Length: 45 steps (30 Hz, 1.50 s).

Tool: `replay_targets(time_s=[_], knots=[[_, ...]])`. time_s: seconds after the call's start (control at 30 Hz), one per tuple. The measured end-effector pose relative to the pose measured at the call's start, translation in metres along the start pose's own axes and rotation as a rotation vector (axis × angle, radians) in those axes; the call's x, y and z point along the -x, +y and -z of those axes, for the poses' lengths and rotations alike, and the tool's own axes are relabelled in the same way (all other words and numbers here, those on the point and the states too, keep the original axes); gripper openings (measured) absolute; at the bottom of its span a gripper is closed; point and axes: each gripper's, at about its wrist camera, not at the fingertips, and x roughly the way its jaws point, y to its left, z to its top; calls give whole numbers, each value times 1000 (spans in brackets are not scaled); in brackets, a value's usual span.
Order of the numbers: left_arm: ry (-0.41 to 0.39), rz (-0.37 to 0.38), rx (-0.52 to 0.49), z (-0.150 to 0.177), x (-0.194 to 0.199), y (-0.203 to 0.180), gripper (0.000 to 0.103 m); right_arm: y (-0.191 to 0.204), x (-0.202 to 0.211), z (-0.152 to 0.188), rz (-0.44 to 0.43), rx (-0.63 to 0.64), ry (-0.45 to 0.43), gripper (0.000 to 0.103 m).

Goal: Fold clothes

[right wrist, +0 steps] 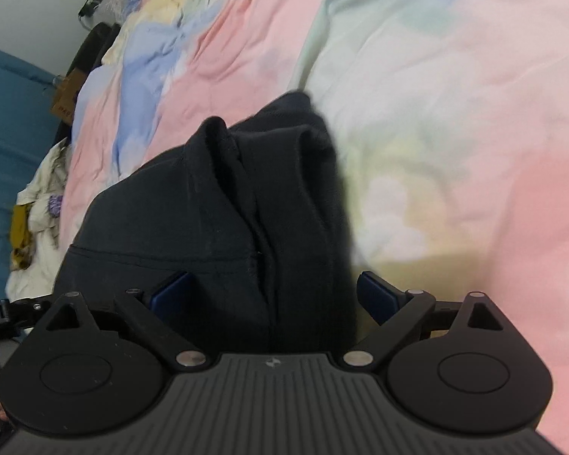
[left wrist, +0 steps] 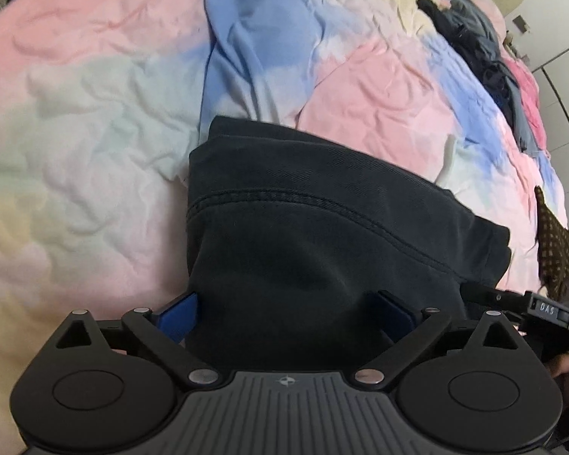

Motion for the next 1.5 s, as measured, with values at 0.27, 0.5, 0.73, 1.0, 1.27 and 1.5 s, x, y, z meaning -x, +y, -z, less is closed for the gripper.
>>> replay_targets(time_s=[0.27, 0.5, 0.73, 1.0, 1.27, 1.5], knots=[[37, 60, 108, -5, -21, 22, 93, 14, -27, -12, 24, 39, 28, 98], [-48, -58, 20, 7, -4, -12, 55, 51, -12, 5, 153, 96, -22, 45], [-119, -57, 6, 23, 42, -30, 29, 90, 26, 22, 186, 117, -101, 31], [-152, -16, 3, 67, 100, -35, 27, 131, 81, 63, 197, 117, -172, 29], [-174, -8, -50, 129, 149, -69, 27, 139, 140, 116, 188, 129, -201, 29], [-199, -13, -19, 198, 165, -119, 27, 120, 192, 149, 182, 176, -215, 29]])
